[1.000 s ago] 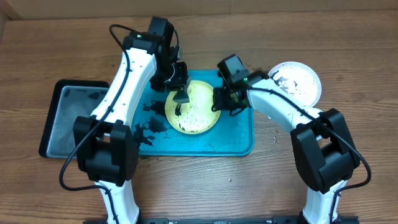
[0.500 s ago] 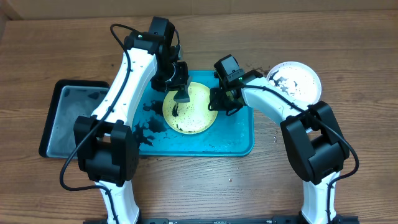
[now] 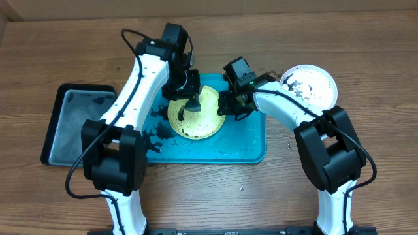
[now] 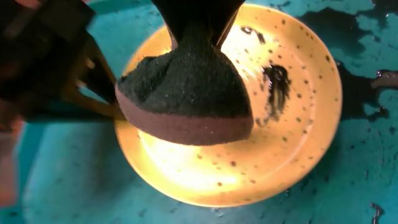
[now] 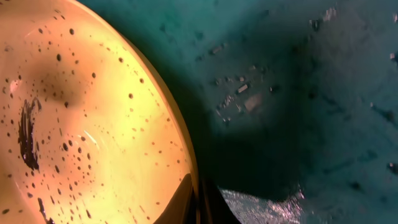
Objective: Clean dirty plates on tray and stack at the side
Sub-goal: 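Scrub the yellow plate with the sponge in the left gripper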
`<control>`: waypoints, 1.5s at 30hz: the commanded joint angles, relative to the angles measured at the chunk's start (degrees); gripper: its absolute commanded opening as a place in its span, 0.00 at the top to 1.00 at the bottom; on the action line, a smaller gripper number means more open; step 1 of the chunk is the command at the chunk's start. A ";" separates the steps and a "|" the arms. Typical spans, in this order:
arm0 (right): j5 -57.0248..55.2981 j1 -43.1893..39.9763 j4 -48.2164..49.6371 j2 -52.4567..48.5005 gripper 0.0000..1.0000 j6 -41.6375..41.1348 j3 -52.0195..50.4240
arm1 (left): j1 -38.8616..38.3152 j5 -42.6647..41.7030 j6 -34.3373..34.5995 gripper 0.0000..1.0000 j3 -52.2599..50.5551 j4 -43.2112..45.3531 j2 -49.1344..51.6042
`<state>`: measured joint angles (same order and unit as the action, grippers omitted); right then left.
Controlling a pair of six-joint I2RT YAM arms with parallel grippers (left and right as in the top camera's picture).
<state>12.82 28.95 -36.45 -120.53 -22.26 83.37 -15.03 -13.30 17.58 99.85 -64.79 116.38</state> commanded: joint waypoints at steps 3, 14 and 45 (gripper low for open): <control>0.15 -0.13 -1.99 -0.46 0.96 -0.74 0.96 | -0.39 0.61 3.74 0.96 -7.76 7.26 0.42; 0.13 -0.13 -2.23 -0.46 0.96 -3.06 0.98 | -0.42 -1.22 7.30 0.96 -16.46 15.72 0.52; 0.15 -0.13 -3.30 -0.46 0.96 -3.06 0.98 | -1.36 3.28 7.34 0.96 -11.10 16.39 0.52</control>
<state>13.34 28.93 -39.70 -120.55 -25.10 83.37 -15.73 -1.50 24.08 90.15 -49.69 116.38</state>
